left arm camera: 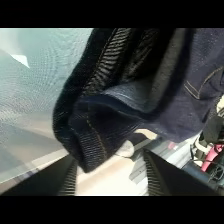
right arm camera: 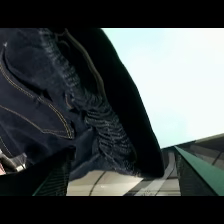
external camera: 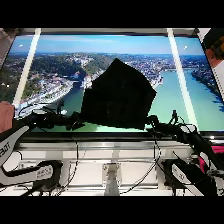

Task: Fold the clothes and pants, and hang the long-sleeved shirts on hangers.

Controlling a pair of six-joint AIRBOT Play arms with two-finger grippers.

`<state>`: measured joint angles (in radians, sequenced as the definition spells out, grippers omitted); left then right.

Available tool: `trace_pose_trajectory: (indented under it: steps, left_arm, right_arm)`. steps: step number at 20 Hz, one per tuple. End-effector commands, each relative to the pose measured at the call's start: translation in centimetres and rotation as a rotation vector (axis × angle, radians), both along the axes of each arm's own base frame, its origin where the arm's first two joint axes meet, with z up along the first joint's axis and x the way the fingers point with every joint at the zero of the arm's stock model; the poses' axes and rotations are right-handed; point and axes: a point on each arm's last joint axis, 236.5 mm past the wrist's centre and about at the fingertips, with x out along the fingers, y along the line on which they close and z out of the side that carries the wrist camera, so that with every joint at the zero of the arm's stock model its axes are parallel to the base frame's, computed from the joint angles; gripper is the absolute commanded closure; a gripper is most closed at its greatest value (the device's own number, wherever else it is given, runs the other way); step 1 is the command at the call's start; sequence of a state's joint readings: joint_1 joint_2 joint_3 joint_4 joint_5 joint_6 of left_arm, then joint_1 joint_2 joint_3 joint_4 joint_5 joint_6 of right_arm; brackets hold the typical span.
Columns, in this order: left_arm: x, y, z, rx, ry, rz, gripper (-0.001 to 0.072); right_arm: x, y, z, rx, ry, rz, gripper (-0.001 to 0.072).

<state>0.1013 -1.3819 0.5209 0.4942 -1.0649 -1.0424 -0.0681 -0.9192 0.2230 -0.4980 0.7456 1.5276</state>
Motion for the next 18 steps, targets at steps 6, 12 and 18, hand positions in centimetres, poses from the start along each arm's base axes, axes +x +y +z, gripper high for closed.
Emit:
trace_pose_trajectory:
  steps: [6, 12, 18]
  left_arm:
    - [2.0, 0.1, -0.5, -0.004, 0.005, 0.108, 0.0308]
    - [2.2, 0.2, -0.7, 0.006, 0.001, 0.118, 0.0376]
    - [2.3, 0.3, -0.8, 0.007, 0.000, 0.120, 0.0243]
  right_arm:
    - [-0.7, 0.7, -0.1, 0.034, 0.034, 0.016, 0.0052]
    - [-1.8, 2.1, -1.1, 0.092, 0.089, 0.073, 0.0052]
    - [-1.1, 2.2, -0.8, 0.112, 0.071, 0.046, 0.0052]
